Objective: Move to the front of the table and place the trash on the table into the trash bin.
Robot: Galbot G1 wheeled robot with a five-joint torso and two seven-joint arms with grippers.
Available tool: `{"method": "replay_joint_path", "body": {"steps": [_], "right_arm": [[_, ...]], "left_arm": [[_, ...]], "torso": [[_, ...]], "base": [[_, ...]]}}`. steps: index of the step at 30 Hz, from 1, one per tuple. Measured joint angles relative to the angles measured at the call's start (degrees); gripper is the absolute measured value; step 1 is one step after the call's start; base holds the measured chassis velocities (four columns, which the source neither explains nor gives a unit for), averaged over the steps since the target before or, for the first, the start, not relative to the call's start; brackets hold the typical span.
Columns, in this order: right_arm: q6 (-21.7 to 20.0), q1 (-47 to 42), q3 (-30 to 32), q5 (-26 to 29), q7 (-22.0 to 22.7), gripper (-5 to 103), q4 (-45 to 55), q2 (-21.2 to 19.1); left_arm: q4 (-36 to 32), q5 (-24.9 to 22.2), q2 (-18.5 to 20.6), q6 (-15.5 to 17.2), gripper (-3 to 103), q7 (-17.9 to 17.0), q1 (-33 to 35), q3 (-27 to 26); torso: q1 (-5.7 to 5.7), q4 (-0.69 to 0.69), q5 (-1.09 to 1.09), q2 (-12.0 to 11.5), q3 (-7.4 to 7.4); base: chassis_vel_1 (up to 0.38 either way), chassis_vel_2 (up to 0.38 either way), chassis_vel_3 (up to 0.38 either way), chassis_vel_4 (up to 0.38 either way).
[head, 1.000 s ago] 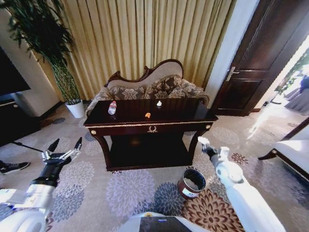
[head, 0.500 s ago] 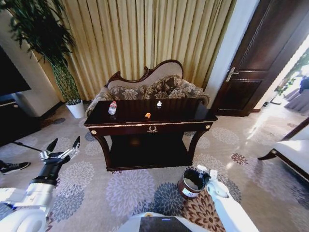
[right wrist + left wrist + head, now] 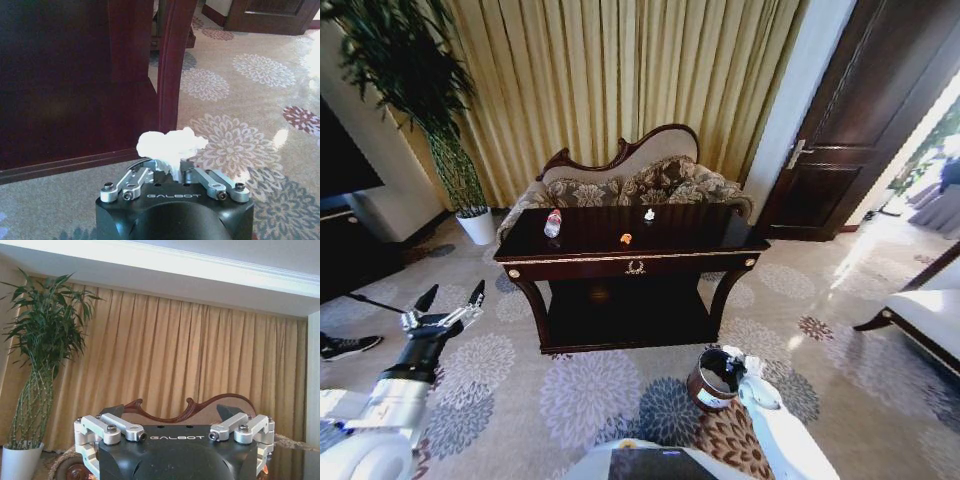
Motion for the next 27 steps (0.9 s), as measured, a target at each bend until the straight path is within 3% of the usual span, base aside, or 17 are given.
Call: {"method": "replay_joint_path", "body": {"steps": [3,8,9,11,14,17,20,22,26,27], "right_arm": [[0.2,0.1,0.0,-0.3,0.0,29,-0.4,0.0],[0.3,0.1,0.4,-0.4,0.0,51,-0.4,0.0],[0.3,0.1,0.4,-0.4,0.0,51,-0.4,0.0],[0.3,0.1,0.5,-0.4,0.0,67,-0.4,0.0],[0.4,0.0,0.5,-0.3,0.0,75,-0.3,-0.1],[0.5,-0.2,0.6,-0.2,0.0,77,0.6,-0.4],[0.5,-1.2,1.8,2.6,0.0,79,5.1,-1.0],[0.9,-2.0,3.4,6.5,0.0,90,12.4,-2.2],[1.7,-2.7,4.8,6.9,0.0,98,20.3,-4.0],[1.1,-3.2,5.4,8.0,0.0,99,26.0,-5.3]], "left_arm": [[-0.2,0.0,0.0,0.0,100,0.0,0.1,0.0],[-0.3,0.0,0.1,0.0,100,0.1,0.0,0.1],[-0.3,0.0,0.1,0.0,100,0.1,0.0,0.1],[-0.4,0.0,0.1,0.0,100,0.1,-0.1,0.3],[-0.4,0.0,0.1,0.0,100,0.2,-0.2,0.3],[-0.4,0.1,0.1,0.0,100,0.2,-0.2,0.3],[-0.4,0.1,-0.1,0.0,100,0.2,-0.2,0.3],[-0.4,0.2,-0.2,0.0,100,0.2,-0.2,0.4],[-0.3,0.4,-0.2,0.0,100,0.2,-0.3,0.6],[-0.3,0.7,-0.2,0.0,100,0.2,-0.4,0.8]], "torso": [[0.00,0.00,0.00,0.0,0.00],[0.00,0.00,0.00,0.0,0.00],[0.00,0.00,0.00,0.0,0.00],[0.00,0.00,0.00,0.0,0.00],[0.00,-0.01,0.00,0.0,0.00],[0.00,-0.01,0.01,0.0,0.00],[0.00,-0.01,0.02,0.0,0.00],[0.00,0.00,0.00,0.0,0.00],[0.00,0.01,-0.01,0.0,0.00],[0.00,-0.01,-0.01,0.0,0.00]], "base": [[0.000,0.000,0.000,0.000],[0.000,0.000,0.000,0.000],[0.000,0.000,0.000,0.000],[0.000,0.000,0.000,0.000],[0.000,0.000,0.000,0.000],[0.000,0.000,0.000,0.000],[0.000,0.000,0.000,0.000],[0.000,0.000,0.000,0.000],[0.000,0.000,0.000,0.000],[0.000,0.000,0.000,0.000]]}}
